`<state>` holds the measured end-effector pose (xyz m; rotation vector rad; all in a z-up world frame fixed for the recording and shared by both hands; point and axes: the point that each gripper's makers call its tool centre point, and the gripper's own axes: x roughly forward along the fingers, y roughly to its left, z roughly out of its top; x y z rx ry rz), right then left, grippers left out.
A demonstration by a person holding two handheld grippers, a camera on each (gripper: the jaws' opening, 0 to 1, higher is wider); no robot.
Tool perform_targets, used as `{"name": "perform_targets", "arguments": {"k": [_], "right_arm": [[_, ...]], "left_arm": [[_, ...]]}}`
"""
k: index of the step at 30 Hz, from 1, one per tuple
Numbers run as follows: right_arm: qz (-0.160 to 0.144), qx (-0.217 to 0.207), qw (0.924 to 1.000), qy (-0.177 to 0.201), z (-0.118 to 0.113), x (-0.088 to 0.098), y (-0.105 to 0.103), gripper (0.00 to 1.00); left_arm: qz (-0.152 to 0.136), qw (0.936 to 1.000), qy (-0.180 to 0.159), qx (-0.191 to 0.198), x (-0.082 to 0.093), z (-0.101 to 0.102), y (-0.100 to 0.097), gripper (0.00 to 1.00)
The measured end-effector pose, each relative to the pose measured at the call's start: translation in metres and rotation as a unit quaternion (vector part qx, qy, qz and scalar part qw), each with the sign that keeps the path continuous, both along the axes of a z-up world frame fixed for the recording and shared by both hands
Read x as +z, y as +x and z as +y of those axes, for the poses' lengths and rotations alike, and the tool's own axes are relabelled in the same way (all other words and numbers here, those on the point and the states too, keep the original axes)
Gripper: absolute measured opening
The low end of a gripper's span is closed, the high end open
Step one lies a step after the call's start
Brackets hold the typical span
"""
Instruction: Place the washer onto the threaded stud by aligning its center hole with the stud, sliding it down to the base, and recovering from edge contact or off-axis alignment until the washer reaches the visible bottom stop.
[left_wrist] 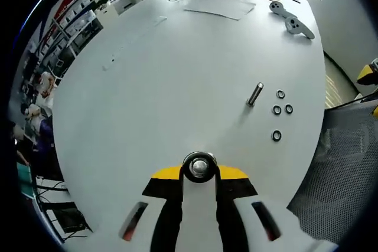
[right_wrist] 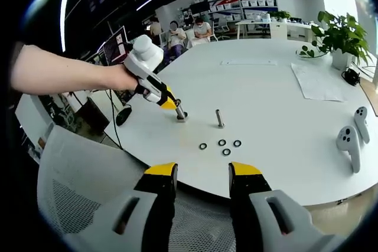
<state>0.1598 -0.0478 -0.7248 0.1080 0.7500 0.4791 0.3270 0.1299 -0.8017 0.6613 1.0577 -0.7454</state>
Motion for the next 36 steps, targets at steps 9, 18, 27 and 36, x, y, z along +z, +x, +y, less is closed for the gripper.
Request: {"name": "perform_targets", "arguments": {"k": [9, 18, 27, 36], "right_arm": [[0.002, -0.003, 1.0, -0.003, -0.001, -0.001, 0.0, 0.37], [0.005, -0.006, 0.9999, -0.007, -0.003, -0.002, 0.0, 0.37], [0.006, -0.007, 0.9999, -0.009, -0.004, -0.003, -0.001, 0.37], [0.007, -0.004, 0.9999, -0.011, -0.004, -0.004, -0.001, 0.37]], "left_arm": [[0.019, 0.9997, 0.014, -0.007, -0.02, 0.0, -0.001, 0.18], [0.036, 0.9992, 0.018, -0.003, -0.041, 0.0, 0.001, 0.18], [0.045, 0.9989, 0.01, 0.009, -0.043, 0.0, -0.005, 0.19], [0.026, 0.9995, -0.008, 0.014, -0.041, 0.008, -0.009, 0.31]]}}
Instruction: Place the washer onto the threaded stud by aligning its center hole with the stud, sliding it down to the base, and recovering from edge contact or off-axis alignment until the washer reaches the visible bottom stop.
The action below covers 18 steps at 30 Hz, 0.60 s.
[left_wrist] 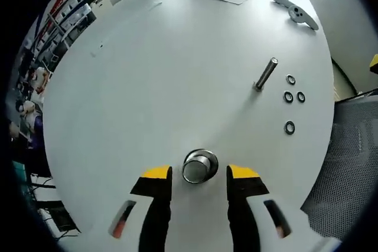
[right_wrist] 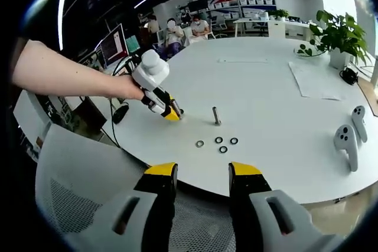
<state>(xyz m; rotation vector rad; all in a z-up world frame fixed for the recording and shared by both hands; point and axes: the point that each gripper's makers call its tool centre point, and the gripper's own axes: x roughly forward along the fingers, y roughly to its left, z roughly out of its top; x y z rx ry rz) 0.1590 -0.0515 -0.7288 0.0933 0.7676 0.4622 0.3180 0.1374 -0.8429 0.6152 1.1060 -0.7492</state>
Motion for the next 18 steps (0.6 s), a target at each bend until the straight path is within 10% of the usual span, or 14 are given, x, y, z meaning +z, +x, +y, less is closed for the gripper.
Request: {"name": "perform_targets", "arguments": {"k": [18], "right_arm": [[0.001, 0.025, 0.9997, 0.004, 0.009, 0.001, -0.004, 0.37]], "left_arm": [[-0.047, 0.9788, -0.161, 0.118, 0.064, 0.023, -0.062, 0.33]]}}
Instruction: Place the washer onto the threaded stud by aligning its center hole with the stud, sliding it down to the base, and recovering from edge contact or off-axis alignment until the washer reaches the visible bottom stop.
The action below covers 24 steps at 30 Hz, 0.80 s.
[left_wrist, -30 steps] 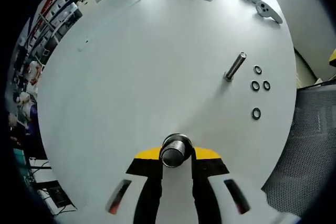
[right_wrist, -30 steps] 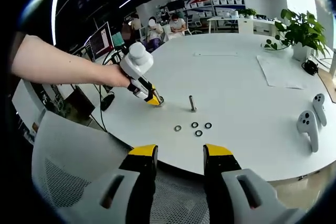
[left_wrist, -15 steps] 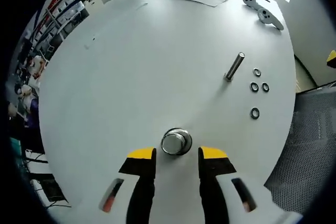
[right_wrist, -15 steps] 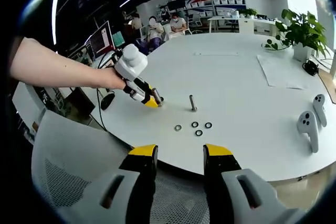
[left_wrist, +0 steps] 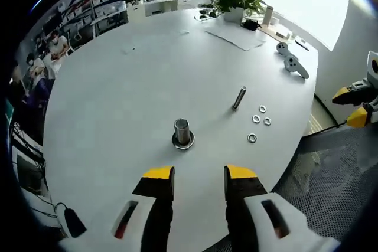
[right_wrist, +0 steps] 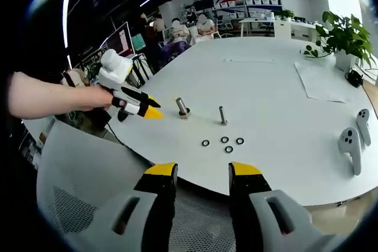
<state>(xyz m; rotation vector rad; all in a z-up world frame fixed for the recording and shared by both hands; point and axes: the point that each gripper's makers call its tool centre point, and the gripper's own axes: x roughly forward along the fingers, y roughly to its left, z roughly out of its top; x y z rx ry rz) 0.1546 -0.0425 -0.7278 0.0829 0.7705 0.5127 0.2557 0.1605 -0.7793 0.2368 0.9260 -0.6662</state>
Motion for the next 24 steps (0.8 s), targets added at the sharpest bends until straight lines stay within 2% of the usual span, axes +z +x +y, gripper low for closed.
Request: {"name": "perform_targets", "arguments": {"k": [6, 10, 14, 16, 18, 24], "right_arm": [[0.003, 0.011, 0.9999, -0.003, 0.003, -0.001, -0.002, 0.37], [0.006, 0.015, 0.9998, -0.007, 0.003, -0.003, -0.003, 0.37], [0.01, 0.014, 0.9998, -0.013, 0.001, -0.005, -0.003, 0.37], [0.011, 0.012, 0.9997, -0.016, 0.0, -0.005, -0.003, 0.37], [0.011, 0.011, 0.9997, -0.018, 0.0, -0.006, -0.003, 0.37], [0.016, -0.001, 0.9996, -0.025, -0.005, -0.009, -0.002, 0.37]], "left_arm": [[-0.037, 0.9985, -0.026, 0.03, 0.038, 0.025, -0.022, 0.32], [-0.061, 0.9971, -0.031, 0.034, 0.056, 0.042, -0.033, 0.32], [-0.075, 0.996, -0.031, 0.037, 0.068, 0.055, -0.041, 0.33], [-0.088, 0.9942, -0.047, 0.041, 0.079, 0.059, -0.044, 0.33], [-0.094, 0.9933, -0.05, 0.045, 0.086, 0.065, -0.05, 0.33], [-0.112, 0.9904, -0.061, 0.053, 0.093, 0.083, -0.066, 0.33]]}}
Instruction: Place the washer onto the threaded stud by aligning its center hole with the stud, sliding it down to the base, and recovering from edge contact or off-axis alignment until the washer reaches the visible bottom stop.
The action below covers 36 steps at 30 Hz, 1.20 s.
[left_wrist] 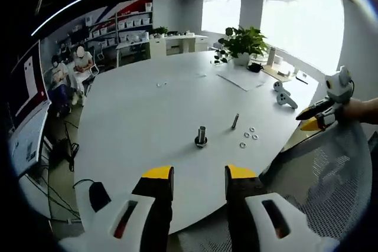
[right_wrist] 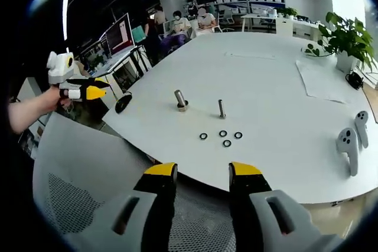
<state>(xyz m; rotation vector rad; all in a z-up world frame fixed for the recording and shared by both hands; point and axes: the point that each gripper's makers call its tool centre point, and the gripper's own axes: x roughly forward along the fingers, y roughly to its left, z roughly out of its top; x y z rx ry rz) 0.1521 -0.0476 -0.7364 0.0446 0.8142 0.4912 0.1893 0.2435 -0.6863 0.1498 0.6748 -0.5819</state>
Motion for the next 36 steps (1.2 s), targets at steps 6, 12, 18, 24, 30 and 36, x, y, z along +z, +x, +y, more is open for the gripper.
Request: {"name": "perform_targets", "arguments": {"k": [6, 12, 18, 24, 30, 36], "right_arm": [[0.004, -0.018, 0.9998, -0.01, -0.007, -0.002, 0.001, 0.38], [0.023, -0.038, 0.9985, -0.032, -0.017, -0.009, -0.001, 0.38], [0.026, -0.048, 0.9978, -0.038, -0.021, -0.01, 0.001, 0.38], [0.034, -0.066, 0.997, -0.023, -0.023, -0.01, 0.0, 0.39], [0.046, -0.054, 0.9968, -0.037, -0.021, -0.016, -0.002, 0.38], [0.044, -0.049, 0.9971, -0.038, -0.022, -0.017, -0.003, 0.38]], "left_arm": [[-0.031, 0.9992, -0.013, -0.022, 0.001, 0.002, -0.015, 0.32], [-0.009, 0.9976, -0.068, -0.003, 0.004, -0.009, -0.017, 0.32], [-0.015, 0.9952, -0.094, -0.024, 0.007, -0.031, -0.017, 0.34], [-0.026, 0.9959, -0.081, -0.032, 0.003, -0.032, -0.02, 0.34], [-0.031, 0.9952, -0.087, -0.033, 0.003, -0.031, -0.018, 0.31], [-0.031, 0.9947, -0.093, -0.033, 0.004, -0.033, -0.018, 0.31]]}}
